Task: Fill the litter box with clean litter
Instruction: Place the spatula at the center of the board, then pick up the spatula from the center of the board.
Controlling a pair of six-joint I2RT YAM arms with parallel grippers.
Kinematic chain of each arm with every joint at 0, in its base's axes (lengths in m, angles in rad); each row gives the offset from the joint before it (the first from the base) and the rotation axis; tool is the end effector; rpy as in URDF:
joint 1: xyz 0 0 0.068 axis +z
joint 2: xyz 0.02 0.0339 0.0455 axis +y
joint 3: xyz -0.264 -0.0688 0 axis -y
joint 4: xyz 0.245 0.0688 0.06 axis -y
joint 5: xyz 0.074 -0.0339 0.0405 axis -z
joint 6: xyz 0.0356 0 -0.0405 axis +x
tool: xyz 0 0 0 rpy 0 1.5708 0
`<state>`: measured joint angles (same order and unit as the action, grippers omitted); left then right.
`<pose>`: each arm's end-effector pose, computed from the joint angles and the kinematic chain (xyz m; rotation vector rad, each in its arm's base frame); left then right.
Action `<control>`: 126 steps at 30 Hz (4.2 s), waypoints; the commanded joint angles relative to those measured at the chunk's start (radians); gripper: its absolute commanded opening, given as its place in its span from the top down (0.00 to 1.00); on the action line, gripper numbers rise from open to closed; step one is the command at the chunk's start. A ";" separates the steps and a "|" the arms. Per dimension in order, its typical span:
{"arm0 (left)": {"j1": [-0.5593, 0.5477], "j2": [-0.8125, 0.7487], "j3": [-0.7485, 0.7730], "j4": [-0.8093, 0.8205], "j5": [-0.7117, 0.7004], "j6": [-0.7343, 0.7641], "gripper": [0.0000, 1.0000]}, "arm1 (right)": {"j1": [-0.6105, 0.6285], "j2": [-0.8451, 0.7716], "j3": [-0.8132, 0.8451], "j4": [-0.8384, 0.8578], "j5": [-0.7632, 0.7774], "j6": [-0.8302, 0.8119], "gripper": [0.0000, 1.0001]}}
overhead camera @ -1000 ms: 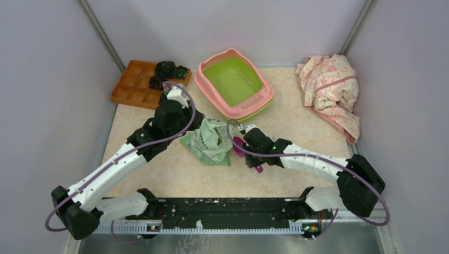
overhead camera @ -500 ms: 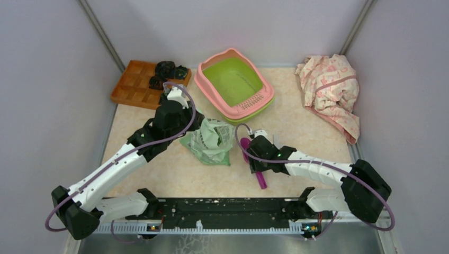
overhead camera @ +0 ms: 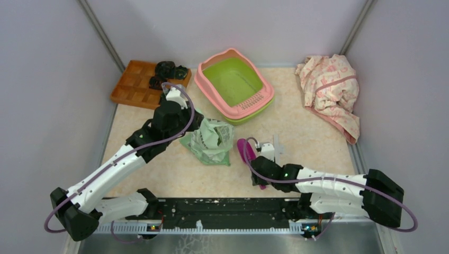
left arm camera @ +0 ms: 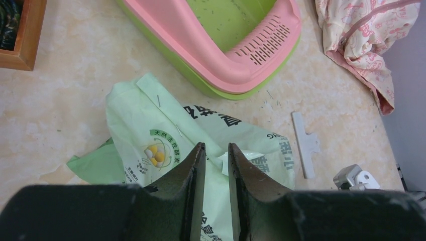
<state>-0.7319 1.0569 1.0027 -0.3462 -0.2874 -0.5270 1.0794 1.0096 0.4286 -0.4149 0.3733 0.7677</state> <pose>0.1836 -0.1513 0.3479 0.0137 1.9937 -0.5421 0.0943 0.1486 0.1628 -0.2491 2.4804 0.3036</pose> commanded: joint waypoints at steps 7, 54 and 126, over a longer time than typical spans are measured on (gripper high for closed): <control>-0.006 -0.020 -0.006 -0.007 0.010 -0.011 0.71 | 0.091 0.020 -0.131 0.158 0.135 0.220 0.46; -0.006 -0.098 0.031 0.092 0.360 0.075 0.26 | 0.103 -0.262 0.525 -0.456 -0.219 -0.089 1.00; -0.005 -0.201 0.001 0.090 0.488 0.144 0.86 | -0.204 -0.030 0.813 -0.201 -0.820 -0.278 1.00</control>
<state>-0.7334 0.8516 1.0027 -0.1841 0.2188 -0.4370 0.8860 0.9970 1.1908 -0.6991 -0.4419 0.5003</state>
